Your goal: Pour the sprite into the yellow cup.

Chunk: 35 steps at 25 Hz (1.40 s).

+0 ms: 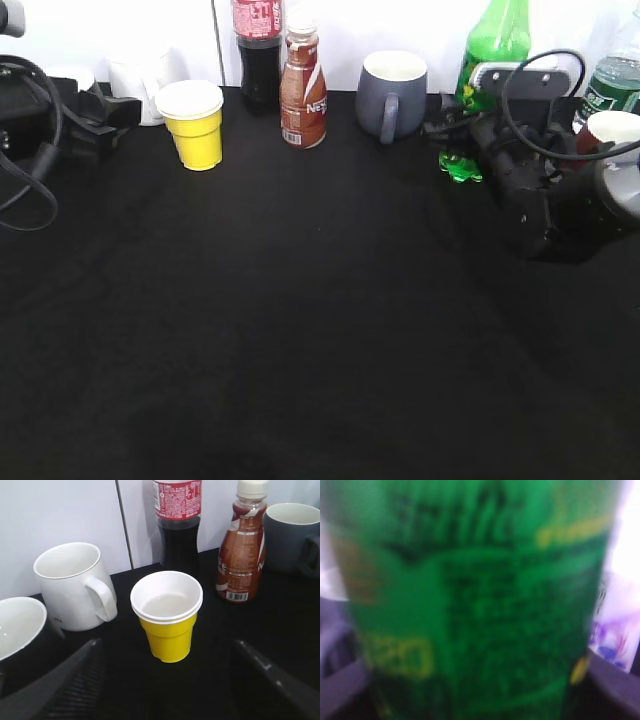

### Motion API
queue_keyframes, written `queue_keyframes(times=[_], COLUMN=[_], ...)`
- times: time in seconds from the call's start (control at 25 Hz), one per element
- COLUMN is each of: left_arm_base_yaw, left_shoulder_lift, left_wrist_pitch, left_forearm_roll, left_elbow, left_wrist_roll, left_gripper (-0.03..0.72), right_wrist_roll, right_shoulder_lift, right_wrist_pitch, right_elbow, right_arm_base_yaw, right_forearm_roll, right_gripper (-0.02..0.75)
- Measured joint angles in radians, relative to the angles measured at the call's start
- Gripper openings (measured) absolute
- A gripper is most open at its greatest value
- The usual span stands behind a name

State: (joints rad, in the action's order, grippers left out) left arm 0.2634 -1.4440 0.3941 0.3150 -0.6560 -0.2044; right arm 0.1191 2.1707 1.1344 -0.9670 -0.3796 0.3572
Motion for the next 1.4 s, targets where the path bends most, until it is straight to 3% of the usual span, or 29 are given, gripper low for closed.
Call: queue_keyframes(times=[0.36, 0.4, 0.48, 0.6, 0.64, 0.72, 0.8, 0.92, 1.08, 1.2, 1.32, 1.4], left_arm_base_yaw=[0.002, 0.015, 0.077, 0.161, 0.175, 0.183, 0.184, 0.185, 0.185, 0.185, 0.185, 0.185], left_shoulder_lift=[0.025, 0.044, 0.101, 0.172, 0.179, 0.179, 0.191, 0.349, 0.803, 1.074, 1.223, 1.263], left_wrist_pitch=[-0.042, -0.080, -0.281, -0.669, -0.817, -1.131, -1.397, -1.573, -1.572, -1.607, -1.611, -1.611], left_forearm_roll=[0.000, 0.000, -0.012, -0.187, -0.244, -0.336, -0.401, -0.439, -0.438, -0.437, -0.418, -0.397], left_elbow=[0.000, 0.000, 0.000, -0.003, -0.018, -0.065, -0.120, -0.137, -0.139, -0.139, -0.111, -0.029], left_wrist_roll=[0.000, -0.001, -0.004, -0.004, -0.004, -0.004, 0.013, 0.019, 0.042, 0.122, 0.139, 0.150], left_gripper=[0.585, 0.585, 0.585, 0.584, 0.584, 0.583, 0.563, 0.528, 0.527, 0.525, 0.524, 0.524], right_wrist_roll=[0.001, 0.001, 0.001, 0.001, -0.014, -0.193, -0.299, -0.331, -0.334, -0.334, -0.335, -0.334], right_shoulder_lift=[-0.130, -0.196, -0.386, -0.677, -0.724, -0.788, -0.885, -1.141, -1.609, -1.923, -2.083, -2.095], right_wrist_pitch=[-0.065, -0.180, -0.572, -1.199, -1.400, -1.672, -1.813, -1.987, -2.169, -2.264, -2.344, -2.347], right_elbow=[0.192, 0.212, 0.217, 0.149, 0.128, 0.097, 0.094, 0.093, 0.132, 0.210, 0.270, 0.332], right_arm_base_yaw=[-0.022, -0.022, -0.023, -0.024, -0.024, -0.024, -0.024, -0.024, -0.024, -0.024, -0.024, -0.024], right_forearm_roll=[0.019, 0.022, 0.022, -0.003, -0.043, -0.256, -0.408, -0.446, -0.472, -0.477, -0.526, -0.536], right_gripper=[0.612, 0.604, 0.596, 0.596, 0.596, 0.596, 0.596, 0.594, 0.594, 0.594, 0.594, 0.594])
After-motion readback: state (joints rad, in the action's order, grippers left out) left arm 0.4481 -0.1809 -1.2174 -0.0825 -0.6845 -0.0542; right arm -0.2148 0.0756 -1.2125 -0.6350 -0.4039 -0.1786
